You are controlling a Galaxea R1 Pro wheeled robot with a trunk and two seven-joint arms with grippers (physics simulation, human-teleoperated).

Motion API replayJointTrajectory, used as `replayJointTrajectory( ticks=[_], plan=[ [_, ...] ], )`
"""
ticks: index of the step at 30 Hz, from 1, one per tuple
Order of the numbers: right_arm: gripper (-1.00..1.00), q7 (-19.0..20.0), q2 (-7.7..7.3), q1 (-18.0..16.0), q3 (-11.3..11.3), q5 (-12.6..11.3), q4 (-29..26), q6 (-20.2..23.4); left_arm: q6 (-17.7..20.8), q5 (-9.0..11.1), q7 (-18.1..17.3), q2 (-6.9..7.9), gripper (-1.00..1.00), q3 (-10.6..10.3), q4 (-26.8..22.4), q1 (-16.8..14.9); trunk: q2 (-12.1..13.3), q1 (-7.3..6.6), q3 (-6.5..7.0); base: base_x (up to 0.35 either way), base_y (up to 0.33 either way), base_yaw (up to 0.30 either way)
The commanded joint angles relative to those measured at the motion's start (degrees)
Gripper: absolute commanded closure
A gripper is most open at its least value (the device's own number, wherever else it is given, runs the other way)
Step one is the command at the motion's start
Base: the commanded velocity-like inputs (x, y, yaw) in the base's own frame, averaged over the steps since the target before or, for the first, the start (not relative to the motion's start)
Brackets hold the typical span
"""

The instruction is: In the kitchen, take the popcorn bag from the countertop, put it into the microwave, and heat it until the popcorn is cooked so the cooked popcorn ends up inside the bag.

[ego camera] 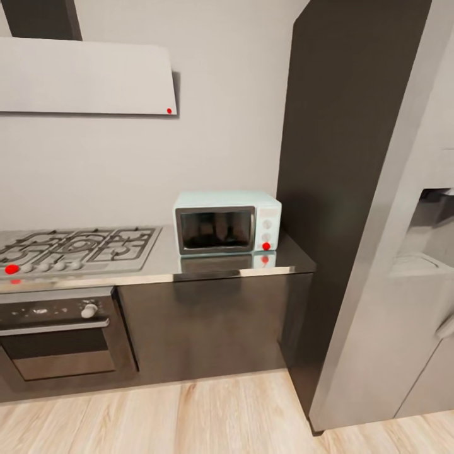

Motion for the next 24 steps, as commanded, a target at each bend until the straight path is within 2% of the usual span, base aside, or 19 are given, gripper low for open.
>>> replayJointTrajectory(
  ticks=[1, 18, 24],
  plan=[
    [-1.00, 0.0, 0.00, 0.0, 0.0, 0.0, 0.0, -0.2, -0.1, 0.1, 0.0, -0.01, -1.00, 0.0, 0.0, 0.0, 0.0, 0.02, -0.04, 0.224, 0.042, 0.000],
    [-1.00, 0.0, -0.06, 0.0, 0.0, 0.2, 0.0, -0.2, -0.2, 0.2, 0.0, 0.01, -1.00, 0.0, 0.0, 0.0, 0.0, 0.02, -0.04, 0.222, 0.110, 0.000],
    [-1.00, 0.0, -0.07, 0.0, 0.0, 0.2, 0.0, -0.2, -0.1, 0.2, 0.0, 0.01, -1.00, 0.0, 0.0, 0.0, 0.0, 0.02, -0.04, 0.139, 0.025, 0.000]
  ],
)
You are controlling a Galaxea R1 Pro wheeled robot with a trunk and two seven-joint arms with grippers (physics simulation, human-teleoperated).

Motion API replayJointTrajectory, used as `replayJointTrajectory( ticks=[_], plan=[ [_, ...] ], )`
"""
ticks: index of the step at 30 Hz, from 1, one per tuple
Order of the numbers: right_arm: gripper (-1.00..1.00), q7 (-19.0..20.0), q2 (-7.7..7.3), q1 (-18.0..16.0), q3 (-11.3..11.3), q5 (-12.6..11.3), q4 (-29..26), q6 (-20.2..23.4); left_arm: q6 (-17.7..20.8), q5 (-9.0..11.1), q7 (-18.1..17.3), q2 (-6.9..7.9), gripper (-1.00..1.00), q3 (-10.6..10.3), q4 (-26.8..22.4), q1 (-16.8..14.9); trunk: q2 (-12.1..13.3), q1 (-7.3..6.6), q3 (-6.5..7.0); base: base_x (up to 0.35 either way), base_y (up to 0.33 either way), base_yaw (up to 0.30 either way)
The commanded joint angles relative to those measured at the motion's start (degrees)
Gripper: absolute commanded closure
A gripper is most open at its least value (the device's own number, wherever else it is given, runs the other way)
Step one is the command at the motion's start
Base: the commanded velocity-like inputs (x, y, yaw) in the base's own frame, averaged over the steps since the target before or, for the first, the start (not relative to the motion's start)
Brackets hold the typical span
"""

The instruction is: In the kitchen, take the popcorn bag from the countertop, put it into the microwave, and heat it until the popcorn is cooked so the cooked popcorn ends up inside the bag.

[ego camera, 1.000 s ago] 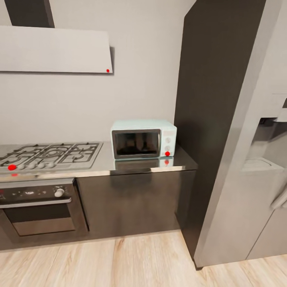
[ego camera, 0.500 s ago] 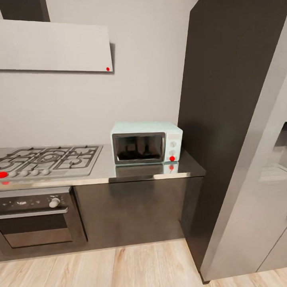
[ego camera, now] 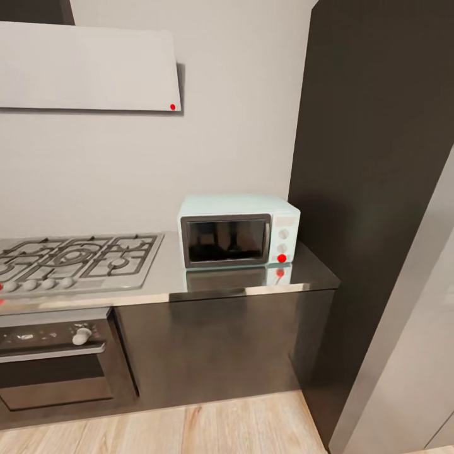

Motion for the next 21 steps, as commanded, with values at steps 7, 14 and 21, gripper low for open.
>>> replayJointTrajectory(
  ticks=[7, 14, 21],
  plan=[
    [-1.00, 0.0, 0.08, 0.0, 0.0, 0.0, 0.0, -0.2, -0.2, 0.1, 0.0, 0.00, -1.00, 0.0, 0.0, 0.0, 0.0, 0.01, -0.04, 0.010, 0.001, 0.000],
    [-1.00, -0.1, 0.16, 0.0, 0.0, 0.0, 0.0, -0.2, -0.2, 0.1, 0.0, -0.01, -1.00, 0.0, 0.0, 0.0, 0.0, 0.01, -0.04, 0.000, 0.000, 0.043],
    [-1.00, -0.1, 0.15, 0.0, 0.0, 0.0, 0.0, -0.2, -0.2, 0.1, 0.0, 0.00, -1.00, 0.0, 0.0, 0.0, 0.0, 0.01, -0.04, 0.000, 0.000, 0.252]
  ],
)
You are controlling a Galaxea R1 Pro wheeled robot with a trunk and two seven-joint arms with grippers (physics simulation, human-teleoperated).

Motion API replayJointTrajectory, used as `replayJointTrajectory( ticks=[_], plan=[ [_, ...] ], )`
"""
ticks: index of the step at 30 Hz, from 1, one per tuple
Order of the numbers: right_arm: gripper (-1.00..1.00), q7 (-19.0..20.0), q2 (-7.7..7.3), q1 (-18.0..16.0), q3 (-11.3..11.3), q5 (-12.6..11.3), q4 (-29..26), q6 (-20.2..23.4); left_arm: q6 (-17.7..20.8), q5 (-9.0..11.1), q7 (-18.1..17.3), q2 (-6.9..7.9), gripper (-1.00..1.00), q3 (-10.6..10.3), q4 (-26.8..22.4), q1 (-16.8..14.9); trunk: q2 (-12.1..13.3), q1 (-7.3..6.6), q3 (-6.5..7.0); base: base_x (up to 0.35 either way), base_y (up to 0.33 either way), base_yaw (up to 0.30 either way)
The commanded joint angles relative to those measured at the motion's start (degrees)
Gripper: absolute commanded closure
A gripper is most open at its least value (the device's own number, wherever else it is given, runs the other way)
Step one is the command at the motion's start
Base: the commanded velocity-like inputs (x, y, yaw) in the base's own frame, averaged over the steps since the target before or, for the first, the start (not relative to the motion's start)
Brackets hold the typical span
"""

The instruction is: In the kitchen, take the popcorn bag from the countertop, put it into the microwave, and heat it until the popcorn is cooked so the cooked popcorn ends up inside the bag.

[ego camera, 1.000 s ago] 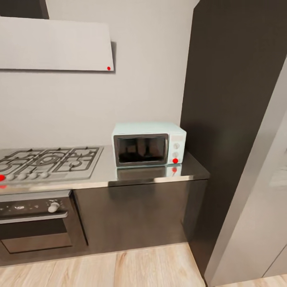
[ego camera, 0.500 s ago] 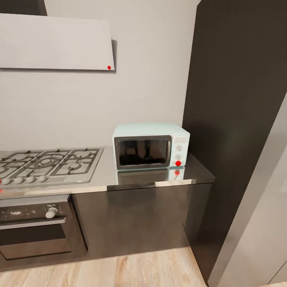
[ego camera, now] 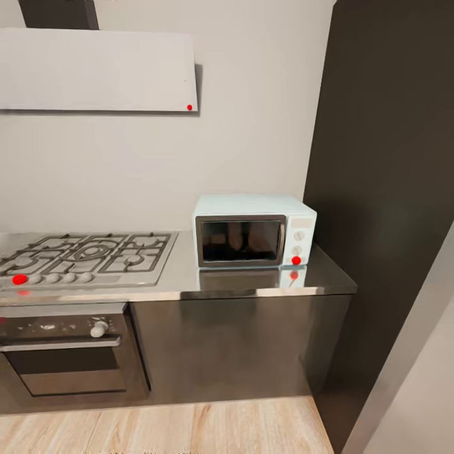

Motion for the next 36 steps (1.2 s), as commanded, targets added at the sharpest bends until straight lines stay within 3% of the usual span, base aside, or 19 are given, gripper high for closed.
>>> replayJointTrajectory(
  ticks=[1, 7, 36],
  plan=[
    [-1.00, 0.0, -0.01, 0.0, 0.0, 0.0, 0.0, -0.2, -0.1, 0.2, 0.0, 0.00, -1.00, 0.0, 0.0, 0.0, 0.0, 0.00, -0.04, 0.000, 0.000, 0.268],
    [-1.00, 0.0, -0.05, 0.0, 0.0, 0.0, 0.0, -0.2, -0.1, 0.1, 0.0, -0.03, -1.00, 0.0, 0.0, 0.0, 0.0, 0.00, -0.04, 0.000, 0.000, 0.168],
    [-1.00, 0.6, -0.08, 0.0, 0.2, 0.2, 0.0, -0.1, -0.1, 0.1, 0.0, -0.06, -1.00, 0.0, 0.0, 0.0, 0.0, 0.00, -0.04, 0.040, 0.000, 0.002]
  ],
)
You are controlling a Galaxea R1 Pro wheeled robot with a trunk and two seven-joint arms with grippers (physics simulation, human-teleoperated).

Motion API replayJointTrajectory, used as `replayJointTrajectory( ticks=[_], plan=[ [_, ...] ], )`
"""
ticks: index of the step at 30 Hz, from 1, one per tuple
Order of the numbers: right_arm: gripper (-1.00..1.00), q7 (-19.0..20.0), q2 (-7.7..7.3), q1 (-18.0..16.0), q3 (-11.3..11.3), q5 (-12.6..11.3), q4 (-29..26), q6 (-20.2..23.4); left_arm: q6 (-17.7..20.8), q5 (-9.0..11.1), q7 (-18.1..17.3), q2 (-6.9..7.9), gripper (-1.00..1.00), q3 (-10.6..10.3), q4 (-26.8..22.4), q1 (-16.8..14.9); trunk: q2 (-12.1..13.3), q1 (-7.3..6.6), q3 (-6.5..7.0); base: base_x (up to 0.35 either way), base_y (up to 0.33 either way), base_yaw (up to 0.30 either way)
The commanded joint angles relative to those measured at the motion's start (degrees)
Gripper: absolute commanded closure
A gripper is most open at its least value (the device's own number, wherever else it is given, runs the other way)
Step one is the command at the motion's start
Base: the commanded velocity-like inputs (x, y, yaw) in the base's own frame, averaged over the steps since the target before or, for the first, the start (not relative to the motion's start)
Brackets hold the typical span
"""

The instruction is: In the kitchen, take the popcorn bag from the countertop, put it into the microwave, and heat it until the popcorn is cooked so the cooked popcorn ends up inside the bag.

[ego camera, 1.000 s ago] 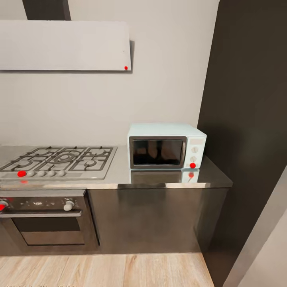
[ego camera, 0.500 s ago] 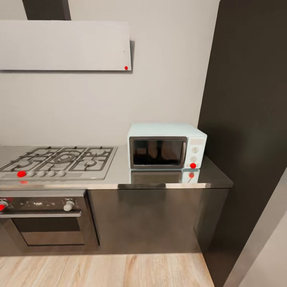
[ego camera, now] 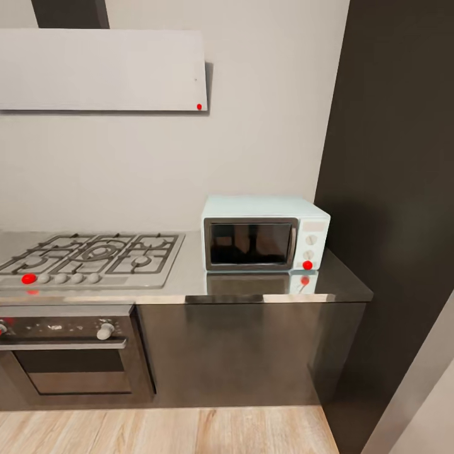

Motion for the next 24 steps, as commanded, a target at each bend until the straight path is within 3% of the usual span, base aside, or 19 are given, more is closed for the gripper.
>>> replayJointTrajectory(
  ticks=[1, 11, 14, 16, 18, 20, 24],
  plan=[
    [-1.00, 0.0, 0.03, 0.0, 0.0, 0.0, 0.0, -0.2, -0.2, 0.2, 0.0, -0.02, -1.00, 0.0, 0.0, 0.0, 0.0, 0.00, -0.04, 0.000, 0.000, 0.000],
    [-1.00, -0.5, 0.06, 0.0, -0.3, 0.2, -1.0, 0.0, -0.2, 0.2, 0.1, -0.10, -1.00, 0.0, 0.0, 0.0, 0.0, 0.00, -0.04, 0.000, 0.000, 0.000],
    [-1.00, -0.1, -0.02, 0.1, 0.0, 1.0, -6.1, 0.3, -0.2, 0.2, 0.1, -0.19, -1.00, 0.0, 0.0, 0.0, 0.0, 0.00, -0.04, 0.000, 0.000, 0.000],
    [-1.00, 0.1, -0.08, 0.1, 0.0, 4.1, -12.4, 1.0, -0.2, 0.2, 0.1, -0.21, -1.00, 0.0, 0.0, 0.0, 0.0, 0.00, -0.04, 0.000, 0.000, 0.000],
    [-1.00, 0.0, 0.00, 0.1, -0.2, 6.7, -20.0, 4.9, -0.2, 0.2, 0.1, -0.21, -1.00, 0.0, 0.0, 0.0, 0.0, 0.00, -0.04, 0.000, 0.000, 0.000],
    [-1.00, 0.0, 0.16, 0.1, -0.3, 7.7, -31.3, 14.2, -0.2, 0.2, 0.1, -0.21, -1.00, 0.0, 0.0, 0.0, 0.0, 0.00, -0.04, 0.000, 0.000, 0.000],
    [-1.00, -0.1, 0.54, 0.1, -0.5, 8.0, -49.8, 26.7, -0.2, 0.2, 0.2, -0.15, -1.00, 0.1, 0.0, 0.0, 0.0, 0.00, -0.04, 0.000, 0.000, 0.000]
  ],
)
